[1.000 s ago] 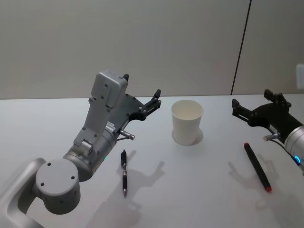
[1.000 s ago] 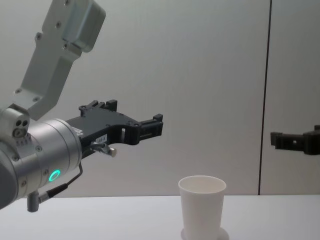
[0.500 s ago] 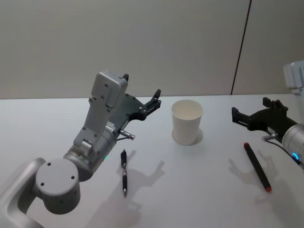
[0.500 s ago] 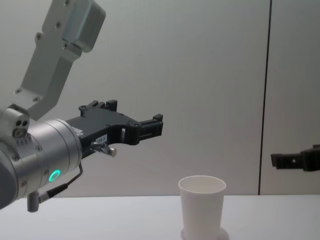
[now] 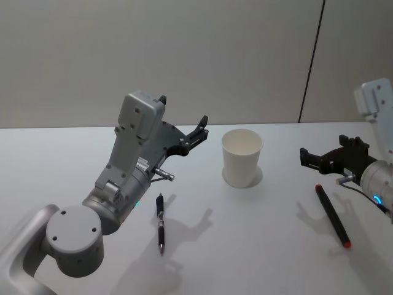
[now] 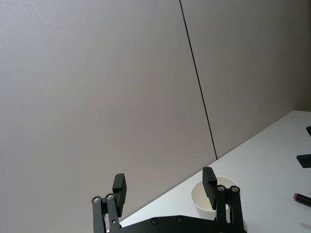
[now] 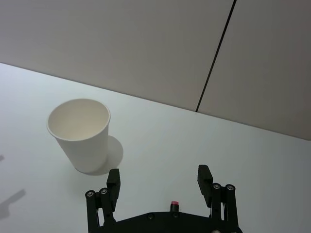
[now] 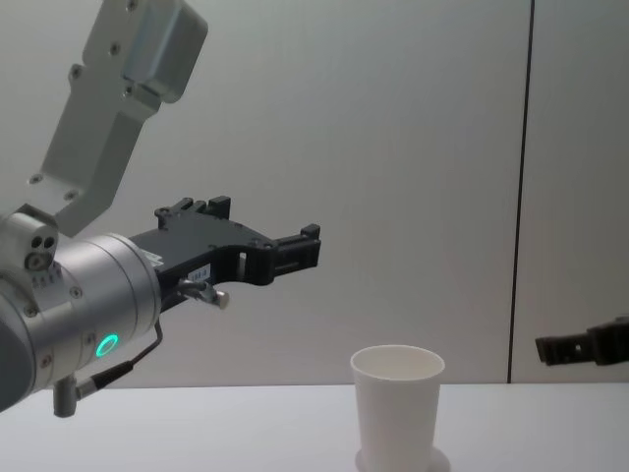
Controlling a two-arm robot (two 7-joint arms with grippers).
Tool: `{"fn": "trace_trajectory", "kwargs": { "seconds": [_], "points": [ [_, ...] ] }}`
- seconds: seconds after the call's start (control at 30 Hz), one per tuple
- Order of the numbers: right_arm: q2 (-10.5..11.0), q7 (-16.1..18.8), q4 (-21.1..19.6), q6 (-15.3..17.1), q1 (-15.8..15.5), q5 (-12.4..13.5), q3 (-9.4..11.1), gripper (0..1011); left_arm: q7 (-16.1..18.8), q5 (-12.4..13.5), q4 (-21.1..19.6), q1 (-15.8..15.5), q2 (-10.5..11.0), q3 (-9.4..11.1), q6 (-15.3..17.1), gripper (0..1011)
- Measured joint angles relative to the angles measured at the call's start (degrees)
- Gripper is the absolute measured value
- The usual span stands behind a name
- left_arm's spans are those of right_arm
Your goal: Place the pen into the pen holder.
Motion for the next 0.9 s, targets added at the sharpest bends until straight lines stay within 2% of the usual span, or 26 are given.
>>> {"fn": "trace_trajectory", "kwargs": {
  "seconds": [0.5,0.9],
  "points": [
    [-2.03,-1.44,3.89,7.06,2.95,-0.88,-0.20,1002,0.00,0.00,0.00,0.00,0.00,0.00,0.00,1003],
    [-3.22,-2.79,6.09,9.69,4.14,-0.94,-0.17,1002,0.00,0.00,0.00,0.00,0.00,0.00,0.00,1003]
  ]
}}
